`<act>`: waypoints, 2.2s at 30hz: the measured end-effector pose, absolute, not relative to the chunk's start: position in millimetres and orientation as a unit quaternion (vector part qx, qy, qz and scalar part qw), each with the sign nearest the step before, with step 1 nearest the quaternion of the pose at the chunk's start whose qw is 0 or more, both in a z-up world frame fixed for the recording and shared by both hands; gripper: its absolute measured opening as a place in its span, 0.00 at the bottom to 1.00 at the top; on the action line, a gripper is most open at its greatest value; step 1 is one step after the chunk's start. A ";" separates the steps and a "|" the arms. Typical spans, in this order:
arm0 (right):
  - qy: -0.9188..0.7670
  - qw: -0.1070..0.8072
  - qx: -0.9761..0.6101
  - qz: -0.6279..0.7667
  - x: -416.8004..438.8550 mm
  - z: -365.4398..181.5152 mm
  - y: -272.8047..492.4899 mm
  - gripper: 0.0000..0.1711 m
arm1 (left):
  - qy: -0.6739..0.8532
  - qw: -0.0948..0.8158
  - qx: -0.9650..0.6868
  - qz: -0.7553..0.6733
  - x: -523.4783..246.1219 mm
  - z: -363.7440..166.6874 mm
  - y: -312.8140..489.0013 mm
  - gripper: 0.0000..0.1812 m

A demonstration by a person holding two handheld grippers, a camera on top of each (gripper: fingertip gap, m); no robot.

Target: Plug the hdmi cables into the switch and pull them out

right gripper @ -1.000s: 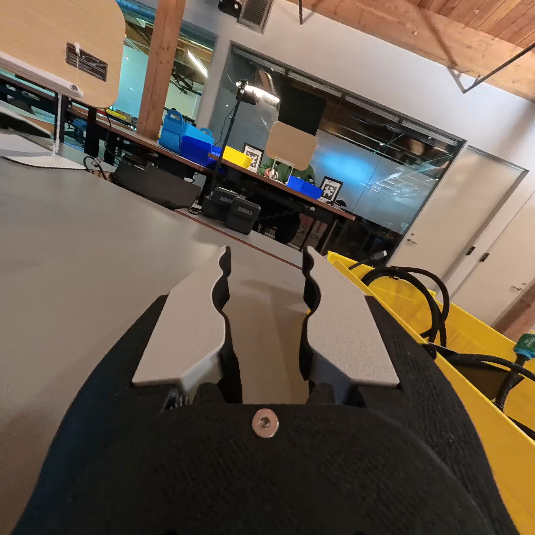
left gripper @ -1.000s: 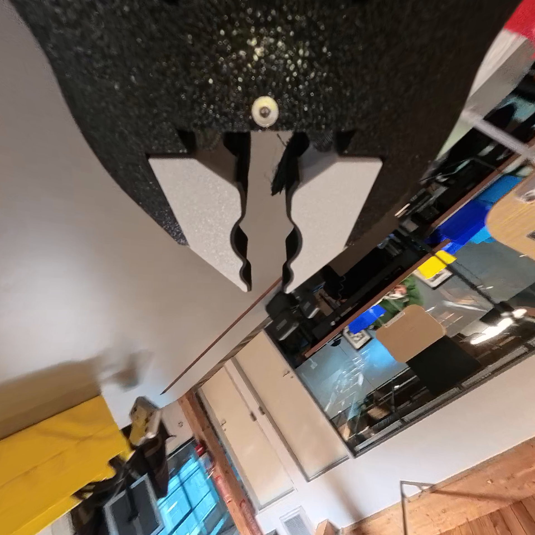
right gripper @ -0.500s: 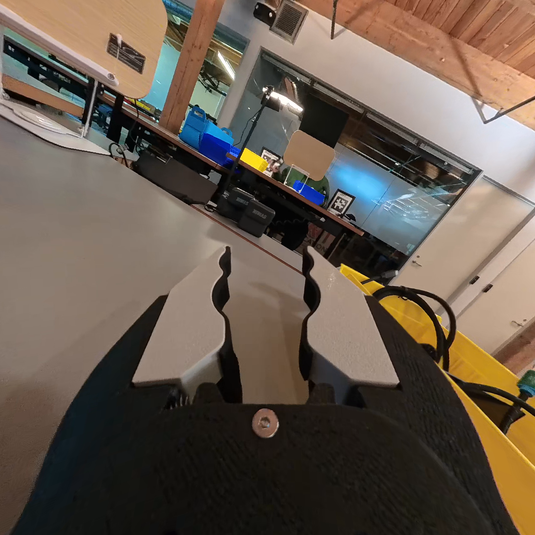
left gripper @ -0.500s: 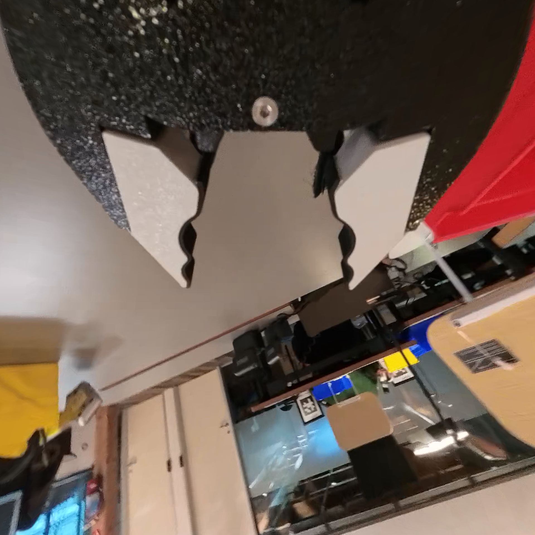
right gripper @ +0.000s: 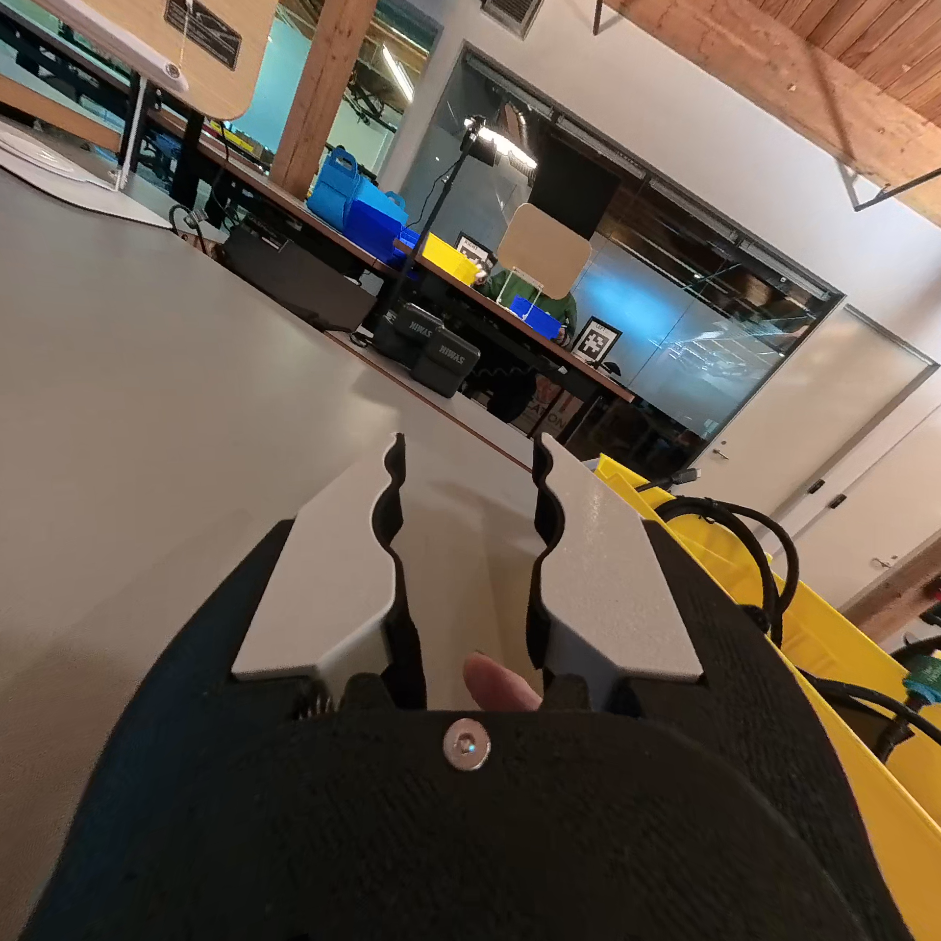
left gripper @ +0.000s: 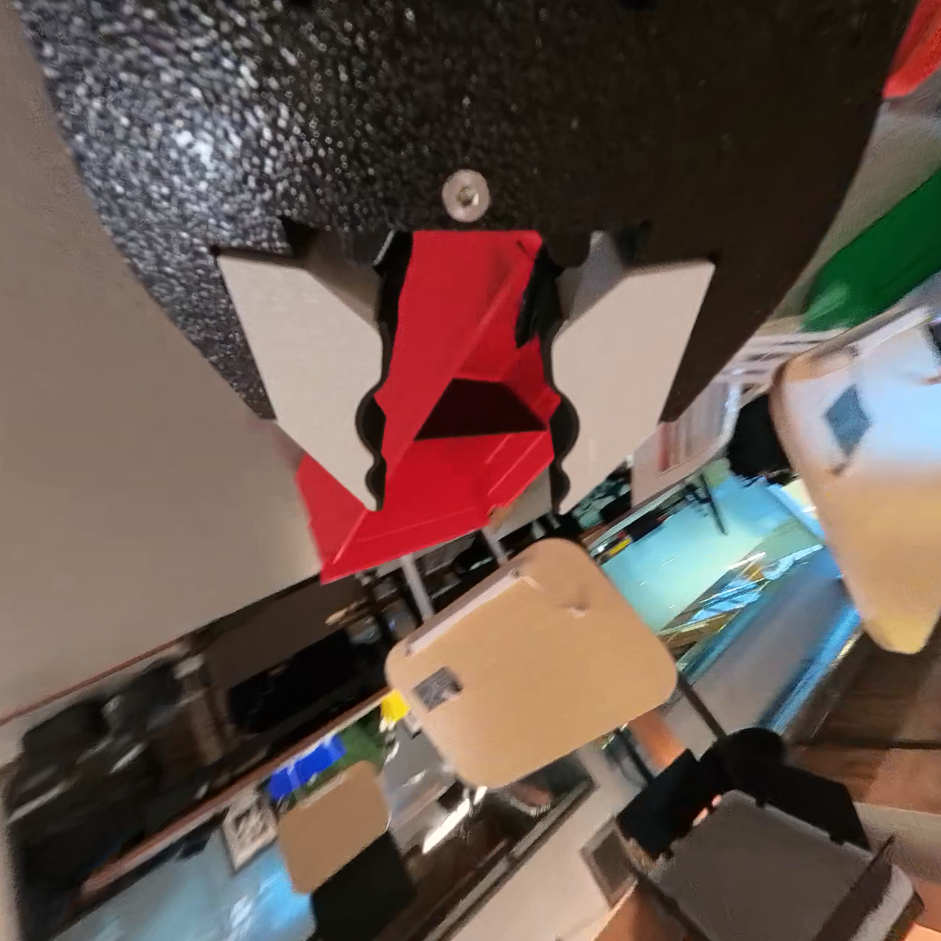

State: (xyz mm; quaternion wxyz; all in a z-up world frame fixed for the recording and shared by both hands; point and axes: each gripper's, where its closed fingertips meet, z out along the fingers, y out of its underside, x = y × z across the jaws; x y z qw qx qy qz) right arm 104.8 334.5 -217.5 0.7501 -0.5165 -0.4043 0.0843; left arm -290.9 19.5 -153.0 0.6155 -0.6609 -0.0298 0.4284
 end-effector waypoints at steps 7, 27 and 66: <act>-0.414 0.748 -0.514 0.075 102.5 -219.4 333.7 0.29 | -0.030 0.399 -0.835 0.377 -358.1 -249.0 10.6 0.63; -0.417 0.734 -0.535 0.018 109.8 -226.0 341.7 0.26 | 0.016 0.467 -0.856 0.221 -311.1 -279.9 32.1 0.03; -0.211 0.625 -0.747 0.082 429.4 -233.9 508.2 0.28 | 0.293 0.516 -0.804 0.033 -133.6 -258.1 35.3 0.04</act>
